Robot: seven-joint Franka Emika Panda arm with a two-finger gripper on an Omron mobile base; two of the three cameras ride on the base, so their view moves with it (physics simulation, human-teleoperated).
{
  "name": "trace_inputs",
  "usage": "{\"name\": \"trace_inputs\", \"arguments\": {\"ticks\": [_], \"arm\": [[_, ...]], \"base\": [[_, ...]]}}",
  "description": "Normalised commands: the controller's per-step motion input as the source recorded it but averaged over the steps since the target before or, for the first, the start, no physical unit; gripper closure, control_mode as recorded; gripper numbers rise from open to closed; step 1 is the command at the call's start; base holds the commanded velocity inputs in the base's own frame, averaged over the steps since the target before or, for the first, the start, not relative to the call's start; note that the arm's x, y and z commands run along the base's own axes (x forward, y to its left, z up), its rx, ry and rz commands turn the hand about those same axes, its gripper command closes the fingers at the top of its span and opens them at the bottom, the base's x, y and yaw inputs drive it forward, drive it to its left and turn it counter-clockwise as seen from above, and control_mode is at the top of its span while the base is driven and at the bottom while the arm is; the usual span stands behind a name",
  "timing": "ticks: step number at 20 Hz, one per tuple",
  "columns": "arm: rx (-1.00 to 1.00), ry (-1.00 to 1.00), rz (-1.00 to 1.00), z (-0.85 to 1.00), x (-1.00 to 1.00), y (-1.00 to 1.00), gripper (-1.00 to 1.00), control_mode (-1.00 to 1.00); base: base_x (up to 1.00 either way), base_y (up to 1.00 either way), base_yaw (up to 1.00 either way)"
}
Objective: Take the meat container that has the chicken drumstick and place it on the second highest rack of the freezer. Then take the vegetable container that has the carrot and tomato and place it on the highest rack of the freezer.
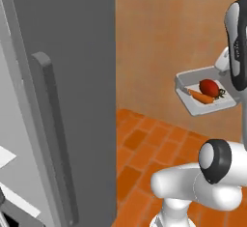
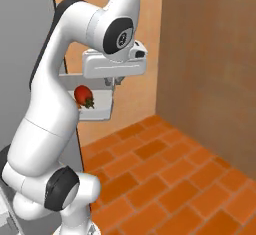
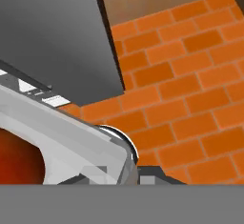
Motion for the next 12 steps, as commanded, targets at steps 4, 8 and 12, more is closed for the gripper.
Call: {"name": "trace_inputs", "arguments": {"ticks": [4,8,12], "arm": [[0.00,0.00,0.00,0.00,0.00,0.00,1.00,1.00],[0.00,0.00,0.00,0.00,0.00,0.00,1.00,1.00],[0.00,0.00,0.00,0.00,0.00,0.00,1.00,1.00]], "base": [[0.00,0.17,0.50],[0.00,0.18,0.38],[0.00,0.32,0.41]]}}
